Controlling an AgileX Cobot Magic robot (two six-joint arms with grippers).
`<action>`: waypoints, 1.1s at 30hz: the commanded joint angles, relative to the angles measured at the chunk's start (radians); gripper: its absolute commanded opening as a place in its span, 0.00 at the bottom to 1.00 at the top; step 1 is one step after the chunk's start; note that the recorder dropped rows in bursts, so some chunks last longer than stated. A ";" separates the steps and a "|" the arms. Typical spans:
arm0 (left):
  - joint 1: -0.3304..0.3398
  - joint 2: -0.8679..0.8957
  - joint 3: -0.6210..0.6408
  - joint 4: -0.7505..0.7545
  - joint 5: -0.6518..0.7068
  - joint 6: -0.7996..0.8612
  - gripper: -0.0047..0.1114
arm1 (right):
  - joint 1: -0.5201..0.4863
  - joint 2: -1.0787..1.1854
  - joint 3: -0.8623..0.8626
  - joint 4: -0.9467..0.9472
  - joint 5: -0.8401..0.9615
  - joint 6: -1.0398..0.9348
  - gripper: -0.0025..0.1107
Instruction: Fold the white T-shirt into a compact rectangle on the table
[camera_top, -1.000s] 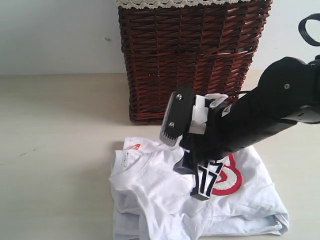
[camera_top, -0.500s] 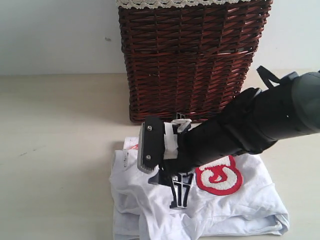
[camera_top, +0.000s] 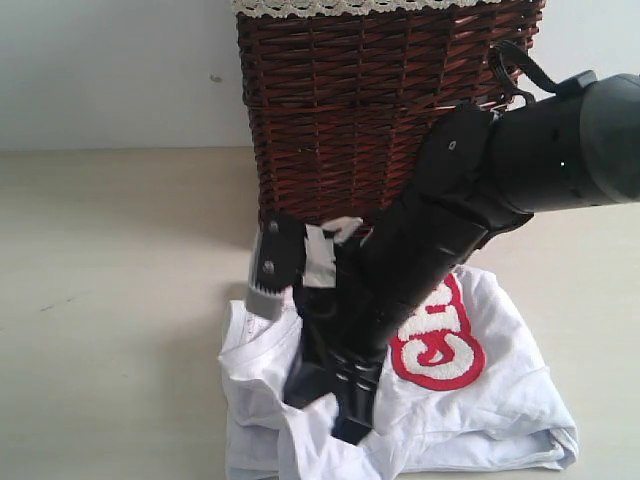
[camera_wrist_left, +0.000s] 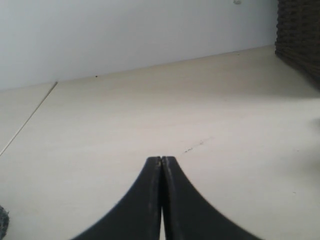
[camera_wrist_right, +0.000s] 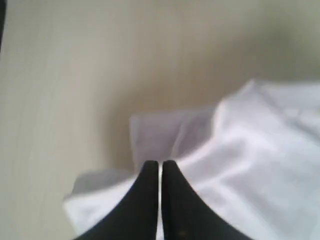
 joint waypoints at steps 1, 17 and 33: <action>0.000 -0.006 0.003 -0.003 -0.008 0.001 0.05 | 0.001 0.013 -0.004 -0.302 0.090 0.219 0.02; 0.000 -0.006 0.003 -0.003 -0.008 0.001 0.05 | 0.003 0.159 -0.004 0.072 0.116 0.051 0.02; 0.000 -0.006 0.003 -0.003 -0.008 0.001 0.05 | 0.001 -0.017 0.028 -0.175 0.025 0.236 0.02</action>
